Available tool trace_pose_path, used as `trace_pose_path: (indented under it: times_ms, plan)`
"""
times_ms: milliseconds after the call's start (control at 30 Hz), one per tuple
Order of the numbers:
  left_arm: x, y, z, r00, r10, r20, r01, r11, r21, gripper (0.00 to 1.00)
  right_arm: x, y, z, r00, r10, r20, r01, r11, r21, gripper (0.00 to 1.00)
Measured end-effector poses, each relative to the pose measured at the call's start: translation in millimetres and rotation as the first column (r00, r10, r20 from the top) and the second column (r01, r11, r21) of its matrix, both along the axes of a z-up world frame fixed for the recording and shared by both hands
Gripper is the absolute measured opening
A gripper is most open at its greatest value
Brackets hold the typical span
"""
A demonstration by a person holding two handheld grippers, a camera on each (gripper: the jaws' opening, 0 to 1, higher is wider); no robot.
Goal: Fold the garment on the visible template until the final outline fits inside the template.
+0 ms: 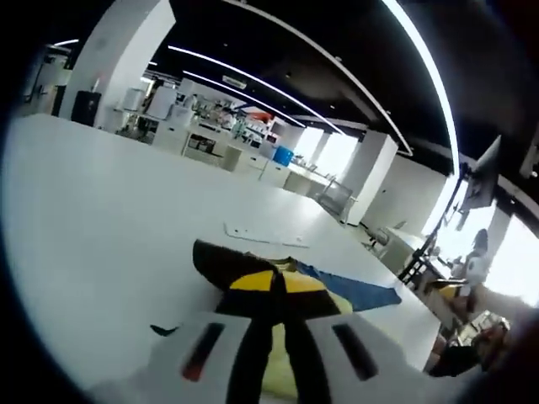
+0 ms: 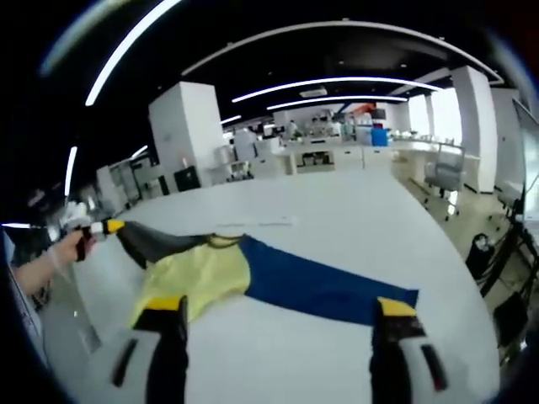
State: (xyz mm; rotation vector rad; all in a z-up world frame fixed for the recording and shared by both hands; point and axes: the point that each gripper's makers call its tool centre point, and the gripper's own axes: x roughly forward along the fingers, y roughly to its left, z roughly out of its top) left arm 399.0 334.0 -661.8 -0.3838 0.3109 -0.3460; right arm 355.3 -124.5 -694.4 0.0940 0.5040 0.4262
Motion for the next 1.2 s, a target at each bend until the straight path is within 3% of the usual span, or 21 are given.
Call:
trace_pose_path:
  times_ms: [167,233,367,667,900,1200]
  plan:
    - [-2.7,-44,-20.7,0.995,-0.094,-0.039,0.096,0.995,0.035,0.00,-2,0,-0.4,1.000,0.000,-0.003,0.000,1.000,0.002,0.90]
    - [-8.2,-70,-39.7,0.987,-0.139,-0.078,0.143,0.989,0.041,0.00,-3,1,-0.8,1.000,0.001,-0.006,-0.001,1.000,0.001,0.90]
    - [-16.7,-100,-69.9,0.968,-0.209,-0.135,0.217,0.975,0.046,0.00,-4,0,-1.8,1.000,0.002,-0.010,-0.002,1.000,0.000,0.89]
    - [-21.2,-122,-114.2,0.945,-0.241,-0.223,0.252,0.967,0.024,0.00,-9,-5,-6.8,1.000,-0.009,-0.024,0.009,1.000,0.008,0.89]
    - [-24.0,-132,-133.0,0.929,-0.262,-0.263,0.276,0.961,0.021,0.00,-13,-5,-13.3,0.999,-0.014,-0.042,0.015,1.000,0.008,0.88]
    - [-29.4,-133,-133.0,0.918,-0.297,-0.263,0.316,0.948,0.032,0.00,-13,-3,-15.3,0.999,-0.015,-0.048,0.015,1.000,0.011,0.88]
